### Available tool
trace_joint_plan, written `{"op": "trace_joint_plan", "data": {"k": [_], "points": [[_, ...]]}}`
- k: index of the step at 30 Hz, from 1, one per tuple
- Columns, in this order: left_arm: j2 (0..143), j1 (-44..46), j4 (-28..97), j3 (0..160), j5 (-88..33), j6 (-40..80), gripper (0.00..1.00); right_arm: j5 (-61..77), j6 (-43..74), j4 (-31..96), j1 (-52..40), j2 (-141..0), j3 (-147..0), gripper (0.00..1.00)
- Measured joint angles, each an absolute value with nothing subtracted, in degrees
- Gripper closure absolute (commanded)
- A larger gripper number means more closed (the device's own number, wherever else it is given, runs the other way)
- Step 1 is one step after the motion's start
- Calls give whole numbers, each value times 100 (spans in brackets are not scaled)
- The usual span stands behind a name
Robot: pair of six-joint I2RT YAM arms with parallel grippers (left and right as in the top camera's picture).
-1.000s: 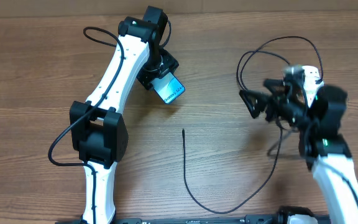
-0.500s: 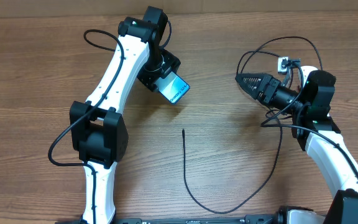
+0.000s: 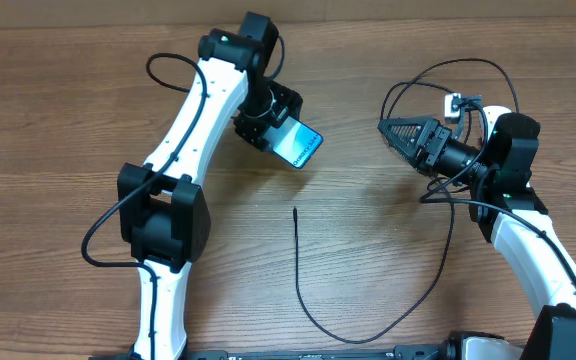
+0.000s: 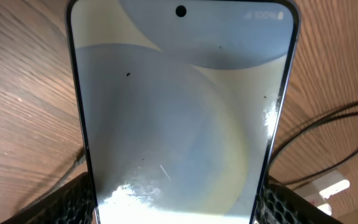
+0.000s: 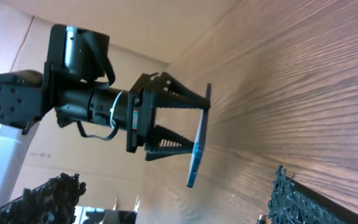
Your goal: Plug charger to phone and switch on socket
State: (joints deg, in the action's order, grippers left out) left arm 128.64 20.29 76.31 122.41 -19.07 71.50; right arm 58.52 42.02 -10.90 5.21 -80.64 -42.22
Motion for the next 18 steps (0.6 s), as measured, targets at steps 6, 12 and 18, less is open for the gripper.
{"op": "trace_joint_plan", "data": {"k": [6,12,18], "points": [[12864,2104,7629,12241,-1959,7358,96,5959,4206,-1090,521,-8064,-4222,0],[12864,2102,7627,12241,-1959,7561,96,5754,4268,-676,489,-8064,-4224,0],[12864,2104,7627,12241,-1962,7640,96,5231,4639,-495,228,-8064,-4224,0]]}}
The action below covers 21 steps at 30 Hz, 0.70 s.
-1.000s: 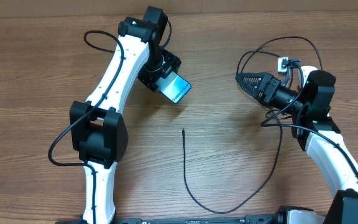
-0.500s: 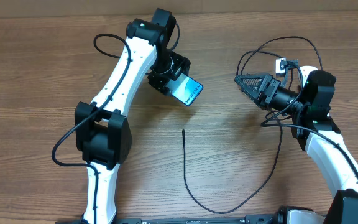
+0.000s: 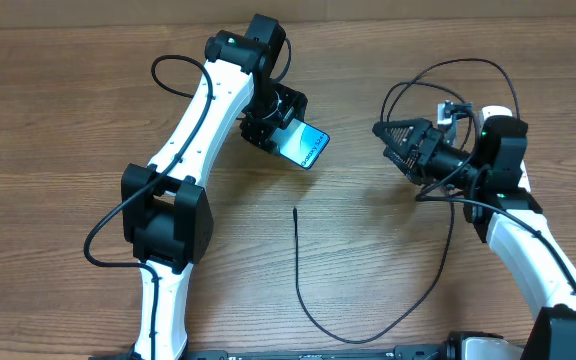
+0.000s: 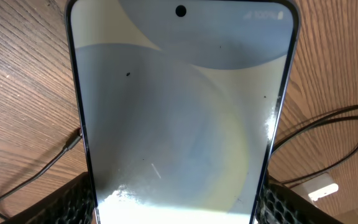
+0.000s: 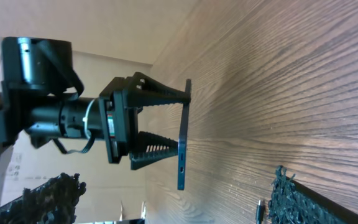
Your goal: Plug charger to phone and switch on socket
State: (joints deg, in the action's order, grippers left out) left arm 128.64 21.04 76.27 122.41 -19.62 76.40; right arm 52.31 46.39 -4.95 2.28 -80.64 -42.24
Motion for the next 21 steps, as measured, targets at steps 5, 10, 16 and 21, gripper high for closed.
{"op": "trace_joint_plan", "data": {"k": [5,10,16,21], "points": [[12864,2104,7629,12241,-2075,7666,96,4762,4737,-440,-220,-8064,-4224,0],[12864,2104,7629,12241,-2204,7815,96,4219,4814,-447,-775,-8064,-4224,0],[12864,2141,7627,12241,-2276,7972,96,3883,4928,-401,-1044,-8064,-4224,0],[12864,2152,7612,12241,-2497,8053,96,3642,5006,-388,-1347,-8064,-4224,0]]}}
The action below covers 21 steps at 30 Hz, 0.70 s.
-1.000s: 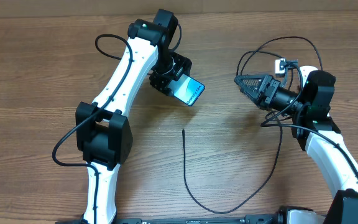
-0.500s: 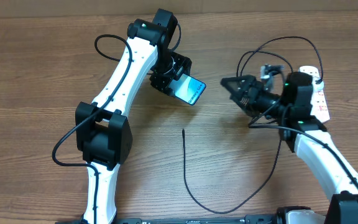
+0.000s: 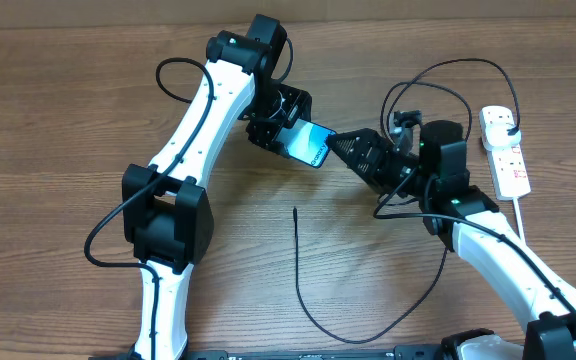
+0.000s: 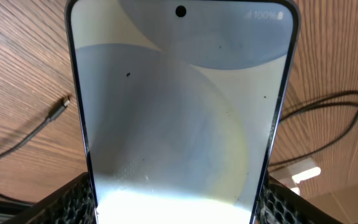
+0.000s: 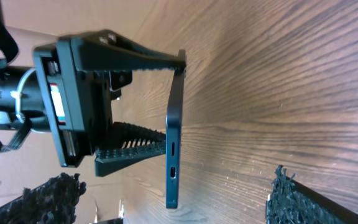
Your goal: Plug charger to phone and switch on socket
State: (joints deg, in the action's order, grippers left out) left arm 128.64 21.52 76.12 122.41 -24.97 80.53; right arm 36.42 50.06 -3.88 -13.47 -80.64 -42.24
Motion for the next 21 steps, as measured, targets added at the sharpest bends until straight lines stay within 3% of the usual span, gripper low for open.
{"op": "trace_joint_plan", "data": {"k": [21], "points": [[12864,2661,7605,12241,-2661,8305,96,2976,5439,134,-1765,-8064,-4224,4]]}}
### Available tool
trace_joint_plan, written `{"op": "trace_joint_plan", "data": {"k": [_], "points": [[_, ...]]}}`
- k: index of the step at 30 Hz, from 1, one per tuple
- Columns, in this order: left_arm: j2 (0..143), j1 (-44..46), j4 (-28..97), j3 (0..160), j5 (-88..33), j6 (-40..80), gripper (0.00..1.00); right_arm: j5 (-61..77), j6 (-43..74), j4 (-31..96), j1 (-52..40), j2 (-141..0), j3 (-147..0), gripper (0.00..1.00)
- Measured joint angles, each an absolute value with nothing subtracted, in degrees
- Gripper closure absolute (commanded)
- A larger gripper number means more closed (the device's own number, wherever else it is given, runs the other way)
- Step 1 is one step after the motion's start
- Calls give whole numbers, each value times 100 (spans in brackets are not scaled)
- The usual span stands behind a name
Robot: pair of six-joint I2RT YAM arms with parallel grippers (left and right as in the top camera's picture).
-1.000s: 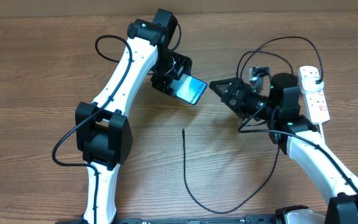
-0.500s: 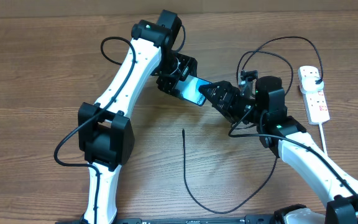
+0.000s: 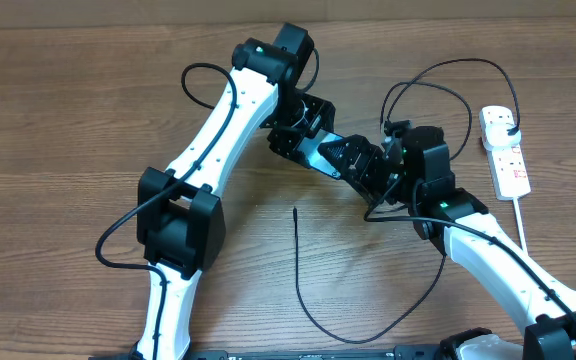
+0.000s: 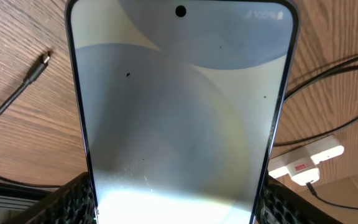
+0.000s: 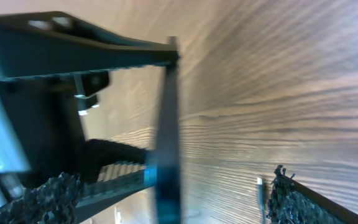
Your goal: Plug charger to phone and switch on socket
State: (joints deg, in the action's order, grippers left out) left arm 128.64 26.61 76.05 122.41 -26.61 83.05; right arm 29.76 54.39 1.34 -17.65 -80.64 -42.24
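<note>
The phone [image 4: 179, 106], screen lit, fills the left wrist view, and my left gripper [image 4: 176, 208] is shut on its lower sides, holding it off the table. Overhead, the phone [image 3: 320, 152] sits between the two grippers. My right gripper [image 5: 169, 183] is open, and the phone's thin edge [image 5: 165, 124], blurred, stands between its fingers [image 5: 283, 193]. The black charger cable [image 3: 303, 285] lies on the table, its free plug tip [image 3: 295, 210] below the phone. The white socket strip [image 3: 503, 150] lies at the far right.
The wooden table [image 3: 68, 120] carries the cable loop [image 3: 438, 85] running to the socket strip at the back right. The left arm [image 3: 218, 120] reaches diagonally across the middle. Cardboard shows along the far edge.
Both arms have shifted: the left gripper carried the phone a little rightward, and the right gripper has closed the gap, so the phone's end now sits between its open fingers.
The left gripper held the phone aloft at centre-left while the right gripper stood open far to the right near the socket strip. At each later moment the right gripper was nearer the phone. Now its open fingers straddle the phone's end. The cable has stayed on the table.
</note>
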Motion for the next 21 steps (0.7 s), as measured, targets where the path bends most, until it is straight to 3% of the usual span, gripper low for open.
{"op": "trace_joint_plan", "data": {"k": [21], "points": [[12864,2891,7603,12241,-2663,8377,96,2576,5288,307,-1811,-8064,-4224,16]]}}
